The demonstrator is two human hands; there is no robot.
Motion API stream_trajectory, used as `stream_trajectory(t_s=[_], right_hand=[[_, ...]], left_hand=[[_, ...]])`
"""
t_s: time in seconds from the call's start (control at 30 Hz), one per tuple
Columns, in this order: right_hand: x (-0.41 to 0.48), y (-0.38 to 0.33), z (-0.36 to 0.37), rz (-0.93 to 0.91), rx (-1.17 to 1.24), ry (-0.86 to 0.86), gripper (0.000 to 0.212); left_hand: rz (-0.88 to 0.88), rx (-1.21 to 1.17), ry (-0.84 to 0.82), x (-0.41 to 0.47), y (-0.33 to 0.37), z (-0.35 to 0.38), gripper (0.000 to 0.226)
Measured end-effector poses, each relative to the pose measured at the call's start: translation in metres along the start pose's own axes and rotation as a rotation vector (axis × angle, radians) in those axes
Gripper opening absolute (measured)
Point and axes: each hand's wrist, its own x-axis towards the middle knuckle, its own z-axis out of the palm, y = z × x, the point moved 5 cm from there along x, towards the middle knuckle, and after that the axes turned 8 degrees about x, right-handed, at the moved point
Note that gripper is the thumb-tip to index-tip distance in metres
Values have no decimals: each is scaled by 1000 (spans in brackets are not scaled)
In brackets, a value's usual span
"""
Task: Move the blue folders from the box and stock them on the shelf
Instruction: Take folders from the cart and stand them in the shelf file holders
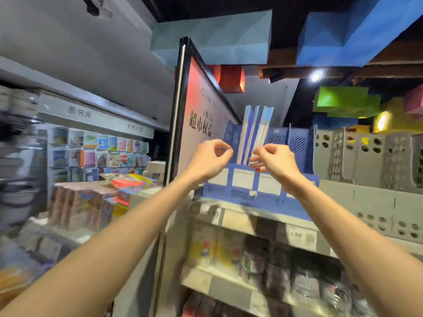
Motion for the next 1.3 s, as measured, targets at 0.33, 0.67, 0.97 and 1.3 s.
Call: stream_trajectory(t_s=[0.33, 0.67, 0.97, 1.3], right_hand=[[-185, -8, 93, 46, 502, -308, 17], [-366, 3, 230, 247, 677, -652, 19], [-509, 23, 349, 410, 586, -964, 15], [-643, 36, 509, 521, 391, -1171, 17]], left_hand=[[-293, -20, 241, -210, 6, -91, 16], [-664, 202, 350, -421, -50, -190, 16], [-990, 290, 434, -571, -123, -253, 14], [-1215, 301, 478, -719, -229, -347, 16]])
